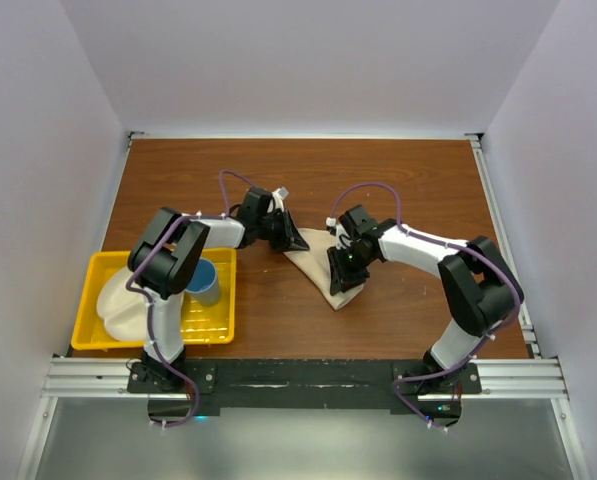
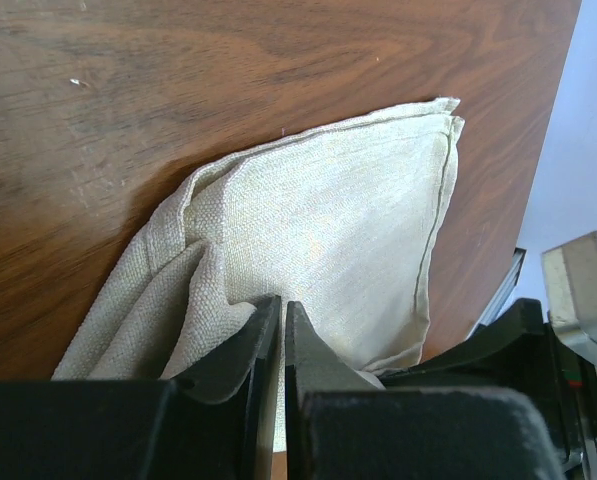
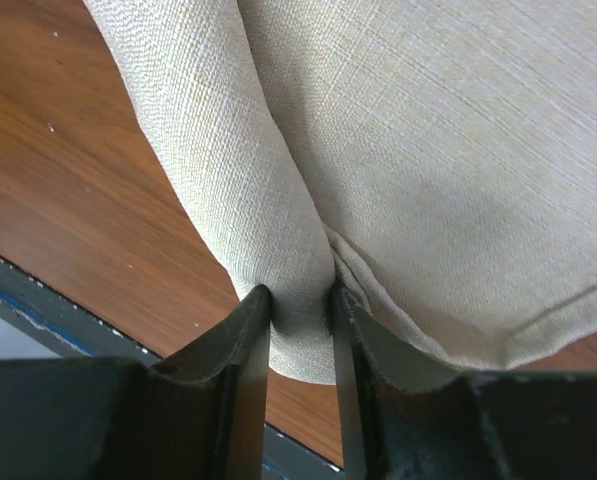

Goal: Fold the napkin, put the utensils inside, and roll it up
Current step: Roll the napkin at the center of the board.

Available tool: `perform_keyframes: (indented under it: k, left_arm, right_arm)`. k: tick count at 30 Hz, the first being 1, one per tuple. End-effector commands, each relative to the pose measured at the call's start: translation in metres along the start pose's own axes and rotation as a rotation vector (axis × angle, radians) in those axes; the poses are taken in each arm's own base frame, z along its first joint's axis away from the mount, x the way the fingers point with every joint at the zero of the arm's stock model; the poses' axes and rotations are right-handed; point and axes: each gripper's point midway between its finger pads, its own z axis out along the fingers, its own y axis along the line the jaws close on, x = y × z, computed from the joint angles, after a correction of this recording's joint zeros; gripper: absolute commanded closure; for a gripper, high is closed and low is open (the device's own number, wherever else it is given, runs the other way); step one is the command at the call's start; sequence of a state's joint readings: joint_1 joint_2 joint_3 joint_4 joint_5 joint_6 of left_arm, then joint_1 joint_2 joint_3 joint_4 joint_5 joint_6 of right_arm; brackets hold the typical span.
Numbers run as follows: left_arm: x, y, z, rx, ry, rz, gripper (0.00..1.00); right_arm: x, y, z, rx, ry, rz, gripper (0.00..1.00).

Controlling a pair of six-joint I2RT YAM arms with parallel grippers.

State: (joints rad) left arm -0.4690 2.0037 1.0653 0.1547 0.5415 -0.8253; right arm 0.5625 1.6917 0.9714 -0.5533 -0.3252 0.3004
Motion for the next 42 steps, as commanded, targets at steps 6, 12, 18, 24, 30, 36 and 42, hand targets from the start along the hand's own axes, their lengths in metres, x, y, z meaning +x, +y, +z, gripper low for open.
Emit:
perform_keyframes:
  k: [6,12,18,24,30,36,42]
  left_arm:
    - [0.015,0.036,-0.002,-0.161,0.096,0.005,0.89]
    - [0.02,0.035,-0.002,-0.166,0.131,-0.026,0.89]
    - [0.024,0.035,-0.004,-0.178,0.159,-0.051,0.89]
    - [0.032,0.038,-0.005,-0.186,0.19,-0.085,0.9]
    - [0.031,0.038,-0.005,-0.188,0.196,-0.092,0.9]
    - [0.029,0.034,-0.007,-0.184,0.197,-0.094,0.9]
    - [0.017,0.022,-0.015,-0.162,0.174,-0.092,0.89]
  right_arm:
    - [-0.001,-0.022,-0.038,0.283,-0.102,-0.098,0.65]
    - [-0.053,0.029,-0.058,0.207,-0.266,-0.314,0.37]
    - [-0.083,0.056,-0.036,0.313,-0.292,-0.451,0.33]
    - [-0.098,0.064,-0.018,0.477,-0.326,-0.524,0.32]
    - [-0.091,0.053,0.0,0.564,-0.311,-0.54,0.34]
    - [-0.082,0.042,0.015,0.572,-0.291,-0.505,0.45]
    - [-0.078,0.034,0.029,0.518,-0.277,-0.437,0.69]
